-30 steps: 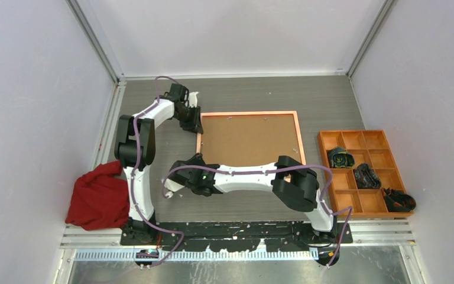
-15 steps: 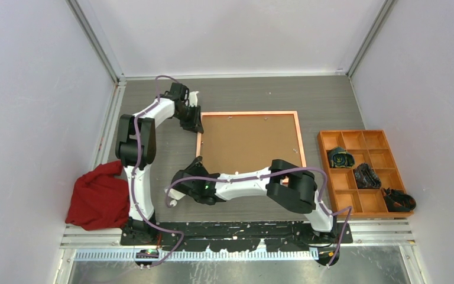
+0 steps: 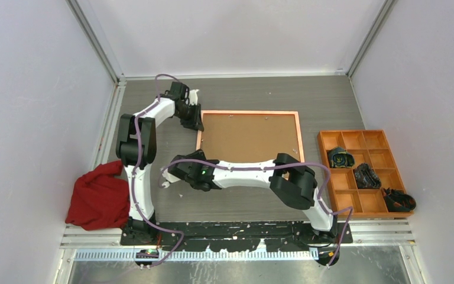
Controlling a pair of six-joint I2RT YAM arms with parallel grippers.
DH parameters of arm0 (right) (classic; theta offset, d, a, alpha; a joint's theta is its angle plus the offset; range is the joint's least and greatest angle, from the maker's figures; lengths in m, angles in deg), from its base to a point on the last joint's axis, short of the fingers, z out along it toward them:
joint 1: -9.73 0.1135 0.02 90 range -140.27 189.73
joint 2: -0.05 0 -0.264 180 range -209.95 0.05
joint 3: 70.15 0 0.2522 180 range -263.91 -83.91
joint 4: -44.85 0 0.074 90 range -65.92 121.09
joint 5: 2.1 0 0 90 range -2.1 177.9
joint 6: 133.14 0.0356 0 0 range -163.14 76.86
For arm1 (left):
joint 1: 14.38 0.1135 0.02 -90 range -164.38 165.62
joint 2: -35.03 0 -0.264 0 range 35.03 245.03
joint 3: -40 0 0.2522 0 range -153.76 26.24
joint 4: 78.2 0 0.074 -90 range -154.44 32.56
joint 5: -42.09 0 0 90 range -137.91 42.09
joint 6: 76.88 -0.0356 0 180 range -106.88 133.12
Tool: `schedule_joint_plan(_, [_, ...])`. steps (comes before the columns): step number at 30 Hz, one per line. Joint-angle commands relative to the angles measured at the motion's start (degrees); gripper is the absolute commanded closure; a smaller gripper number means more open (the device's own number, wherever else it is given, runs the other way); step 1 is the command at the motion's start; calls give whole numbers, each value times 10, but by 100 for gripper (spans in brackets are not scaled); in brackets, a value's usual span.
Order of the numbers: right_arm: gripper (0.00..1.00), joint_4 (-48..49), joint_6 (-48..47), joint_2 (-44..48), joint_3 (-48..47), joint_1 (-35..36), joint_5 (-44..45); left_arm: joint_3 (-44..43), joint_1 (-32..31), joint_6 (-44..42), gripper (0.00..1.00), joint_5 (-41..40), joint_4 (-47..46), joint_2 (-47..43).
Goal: Take the photo out of the frame
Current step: Release the photo frame item from the photo frame.
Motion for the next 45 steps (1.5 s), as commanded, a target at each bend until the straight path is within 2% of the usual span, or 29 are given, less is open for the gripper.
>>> schedule_joint_plan(1, [99,-31,53,0,-12,-33,11,14,0,-13,100,-14,50,34])
schedule_joint_plan(10, [99,37,72,-33,-19,-35,113,13,0,-14,100,-12,51,35])
schedule_joint_plan(12, [99,57,35,-30,7,-35,108,12,0,-14,100,-11,52,35])
schedule_joint_plan(17, [99,258,-153,-5,132,-28,86,12,0,-16,100,-9,53,37])
schedule_joint_plan(23, [99,309,-248,-11,138,-25,73,10,-1,-18,100,-7,54,37])
schedule_joint_plan(26, [99,346,-279,-30,126,-24,96,11,-1,-18,100,-6,55,37])
schedule_joint_plan(28, [99,298,-215,-46,83,-26,132,12,-1,-19,100,-7,55,37])
schedule_joint_plan(31, [99,87,-17,-48,-10,-39,137,12,-1,-19,100,-6,55,36])
schedule_joint_plan(33, [99,-2,82,-50,-56,-54,133,13,-1,-19,100,-6,55,36])
schedule_joint_plan(39, [99,-43,210,-23,-65,-87,160,14,-2,-19,100,-10,54,35])
schedule_joint_plan(45, [99,-22,254,24,-41,-93,153,20,-2,-16,100,-15,48,29])
